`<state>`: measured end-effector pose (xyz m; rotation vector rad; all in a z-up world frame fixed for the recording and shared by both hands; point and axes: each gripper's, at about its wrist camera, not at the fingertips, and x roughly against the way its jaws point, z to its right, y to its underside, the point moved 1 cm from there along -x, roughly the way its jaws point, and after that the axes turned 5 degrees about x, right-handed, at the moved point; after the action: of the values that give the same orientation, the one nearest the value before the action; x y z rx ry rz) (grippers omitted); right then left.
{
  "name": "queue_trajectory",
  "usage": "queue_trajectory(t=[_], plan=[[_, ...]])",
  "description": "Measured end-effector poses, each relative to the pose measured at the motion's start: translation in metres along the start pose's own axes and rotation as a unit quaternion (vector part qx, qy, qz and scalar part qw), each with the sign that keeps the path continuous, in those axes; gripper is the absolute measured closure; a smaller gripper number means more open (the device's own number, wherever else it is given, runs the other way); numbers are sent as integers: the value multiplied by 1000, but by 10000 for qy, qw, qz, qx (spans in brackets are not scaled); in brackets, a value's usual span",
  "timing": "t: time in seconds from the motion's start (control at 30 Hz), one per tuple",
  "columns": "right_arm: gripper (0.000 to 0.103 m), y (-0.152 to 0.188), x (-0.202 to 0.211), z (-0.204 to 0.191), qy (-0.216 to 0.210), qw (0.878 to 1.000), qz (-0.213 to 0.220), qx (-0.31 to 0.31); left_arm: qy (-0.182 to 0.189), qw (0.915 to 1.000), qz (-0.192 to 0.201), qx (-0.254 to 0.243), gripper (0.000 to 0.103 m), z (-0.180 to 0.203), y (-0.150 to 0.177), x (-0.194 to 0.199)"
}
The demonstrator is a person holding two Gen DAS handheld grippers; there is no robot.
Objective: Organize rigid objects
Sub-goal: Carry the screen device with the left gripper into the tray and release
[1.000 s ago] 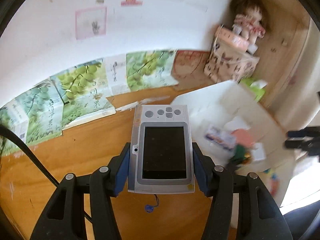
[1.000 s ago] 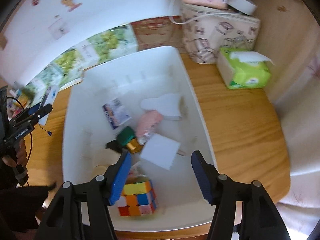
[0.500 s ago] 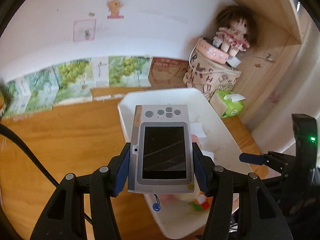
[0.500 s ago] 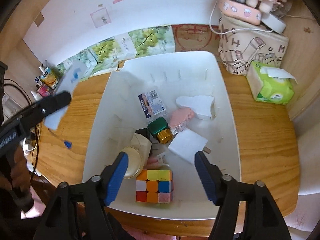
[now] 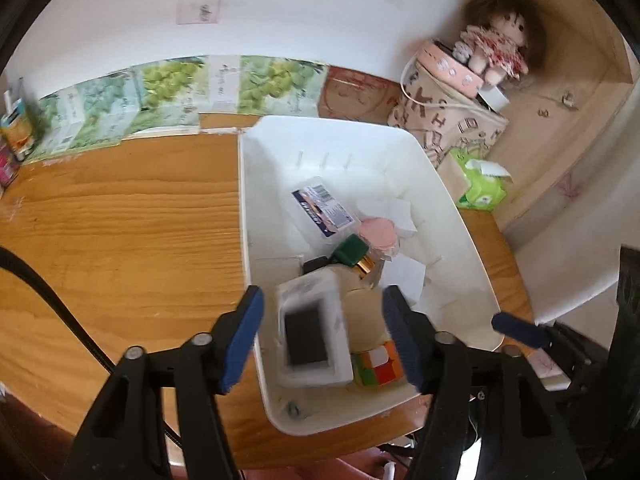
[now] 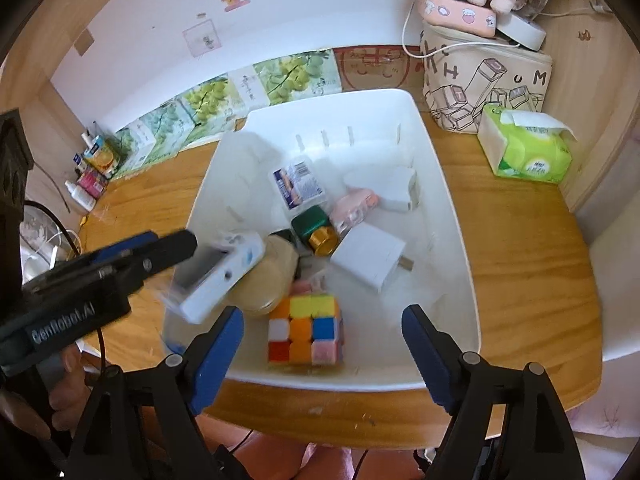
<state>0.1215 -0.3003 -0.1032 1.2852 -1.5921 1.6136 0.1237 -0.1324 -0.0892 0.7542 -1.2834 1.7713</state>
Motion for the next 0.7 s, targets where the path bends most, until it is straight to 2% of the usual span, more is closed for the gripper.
queue_trajectory(t=[0.07,0.27,0.33,0.37,0.4,0.53,0.7], plan=[[20,6,3,-4,2,10000,33,-5,-109,9999,46,115,24,-6,4,7],[20,12,10,-27,-14,9998,156,73,-502,9980,9,386,23,-37,21,30],[14,11,14,-36,23,9996,263,106,-695,9965,91,447,23,-47,25,46],[5,10,16,-42,45,9994,322,129,-767,9958,156,465,22,-51,26,53],[0,9,19,-47,33,9992,376,161,-857,9948,247,493,21,-56,27,62],[0,3,31,-69,-34,9979,575,302,-1082,9899,630,664,14,-77,24,92],[0,-1,53,-103,-160,9960,806,354,-1140,9873,815,752,10,-90,20,110]])
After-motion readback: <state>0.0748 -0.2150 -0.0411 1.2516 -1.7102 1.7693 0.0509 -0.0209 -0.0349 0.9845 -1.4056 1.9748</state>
